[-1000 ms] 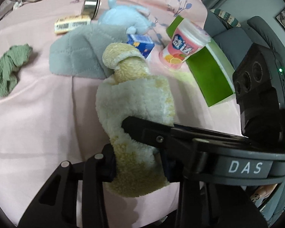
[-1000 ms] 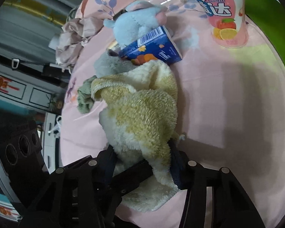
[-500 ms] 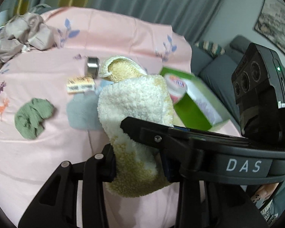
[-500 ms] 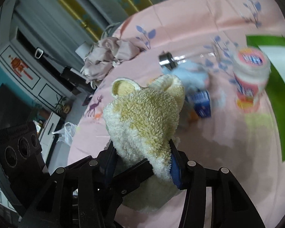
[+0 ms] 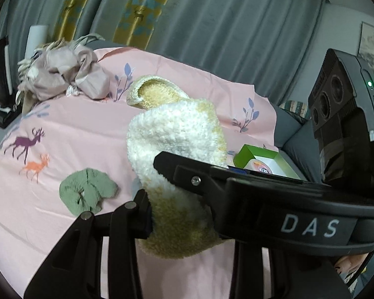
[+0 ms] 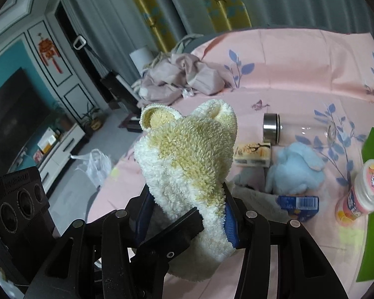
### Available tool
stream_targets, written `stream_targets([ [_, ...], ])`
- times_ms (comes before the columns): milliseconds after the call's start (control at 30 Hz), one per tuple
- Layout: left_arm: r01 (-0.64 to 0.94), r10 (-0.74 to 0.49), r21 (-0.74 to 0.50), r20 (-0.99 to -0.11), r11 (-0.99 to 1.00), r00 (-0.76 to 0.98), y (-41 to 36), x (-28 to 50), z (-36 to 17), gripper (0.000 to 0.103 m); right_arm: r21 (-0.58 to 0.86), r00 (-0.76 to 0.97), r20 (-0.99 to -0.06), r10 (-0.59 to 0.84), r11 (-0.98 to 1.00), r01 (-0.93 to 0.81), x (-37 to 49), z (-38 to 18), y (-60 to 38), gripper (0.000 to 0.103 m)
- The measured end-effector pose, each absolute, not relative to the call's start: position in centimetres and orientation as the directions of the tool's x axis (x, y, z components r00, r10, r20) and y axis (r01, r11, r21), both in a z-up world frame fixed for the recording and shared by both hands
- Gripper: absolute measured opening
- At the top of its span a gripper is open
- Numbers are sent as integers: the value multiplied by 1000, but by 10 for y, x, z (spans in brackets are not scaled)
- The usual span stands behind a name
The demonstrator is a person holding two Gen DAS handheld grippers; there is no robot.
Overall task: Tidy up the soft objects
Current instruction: 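Carry the fuzzy hat in the right gripper toward the green box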
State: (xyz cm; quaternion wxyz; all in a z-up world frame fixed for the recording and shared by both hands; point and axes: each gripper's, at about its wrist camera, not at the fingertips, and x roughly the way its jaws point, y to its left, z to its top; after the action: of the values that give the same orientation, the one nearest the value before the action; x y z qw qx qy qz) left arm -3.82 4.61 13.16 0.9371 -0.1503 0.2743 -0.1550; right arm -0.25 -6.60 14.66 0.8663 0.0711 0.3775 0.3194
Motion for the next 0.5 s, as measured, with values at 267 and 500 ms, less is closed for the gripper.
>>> stream_targets([
  [267,313,-421,-306,-406,899,811,-4,-33,157,32,394,611,-522,595,804,-446,-7,172,-127,51],
  [500,473,-540,-262,-357,841,763,-66,-20,188,32,375,739,-463,491,863,-338,-12,202,-195,51],
])
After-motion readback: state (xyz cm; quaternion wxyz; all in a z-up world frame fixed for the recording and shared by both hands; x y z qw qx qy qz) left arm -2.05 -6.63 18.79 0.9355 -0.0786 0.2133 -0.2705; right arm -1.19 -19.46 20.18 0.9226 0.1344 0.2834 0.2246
